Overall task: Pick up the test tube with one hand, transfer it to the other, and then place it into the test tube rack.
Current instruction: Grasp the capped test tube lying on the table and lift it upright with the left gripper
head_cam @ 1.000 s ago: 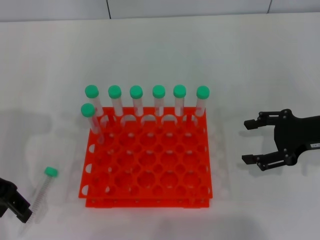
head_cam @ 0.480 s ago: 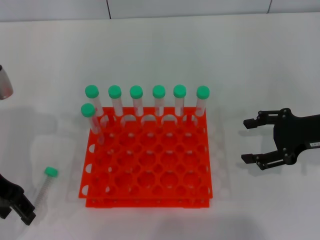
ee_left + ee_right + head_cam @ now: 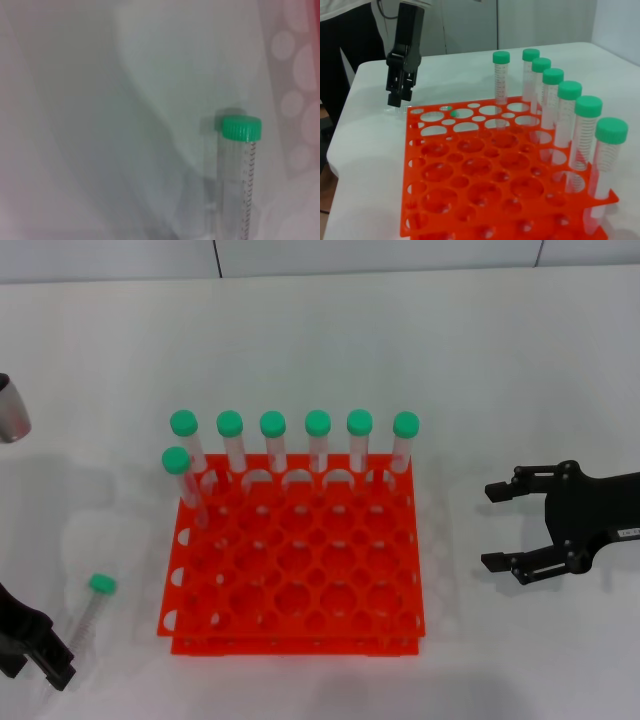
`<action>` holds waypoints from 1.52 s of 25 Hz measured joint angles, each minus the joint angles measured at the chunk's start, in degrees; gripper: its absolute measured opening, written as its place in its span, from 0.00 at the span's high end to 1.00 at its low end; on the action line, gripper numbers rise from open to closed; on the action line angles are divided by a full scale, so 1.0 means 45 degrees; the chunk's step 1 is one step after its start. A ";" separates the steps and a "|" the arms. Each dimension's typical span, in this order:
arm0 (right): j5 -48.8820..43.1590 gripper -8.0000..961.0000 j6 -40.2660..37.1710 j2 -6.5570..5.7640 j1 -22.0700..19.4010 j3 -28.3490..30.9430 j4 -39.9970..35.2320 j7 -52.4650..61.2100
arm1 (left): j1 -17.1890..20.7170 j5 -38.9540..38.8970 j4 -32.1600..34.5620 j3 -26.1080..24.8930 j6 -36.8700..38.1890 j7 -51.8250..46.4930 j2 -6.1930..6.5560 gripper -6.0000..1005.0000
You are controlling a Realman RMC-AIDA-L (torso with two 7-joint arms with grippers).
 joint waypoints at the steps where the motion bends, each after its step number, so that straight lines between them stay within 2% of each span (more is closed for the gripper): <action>1: 0.0000 0.13 0.0002 0.0000 0.0000 -0.0014 0.0004 0.0009 | -0.0004 0.0000 -0.0031 0.0003 -0.0029 0.0002 0.0000 0.43; 19: 0.0020 0.12 0.0042 0.0000 -0.0021 -0.0123 0.0060 0.0054 | -0.0615 0.0000 -0.1210 0.0017 -0.0608 0.0307 -0.0054 0.49; 38: 0.0021 0.13 0.0105 0.0000 0.0000 -0.0122 0.0124 0.0028 | -0.0963 0.0003 -0.1891 0.0204 -0.0573 0.0449 -0.0079 0.64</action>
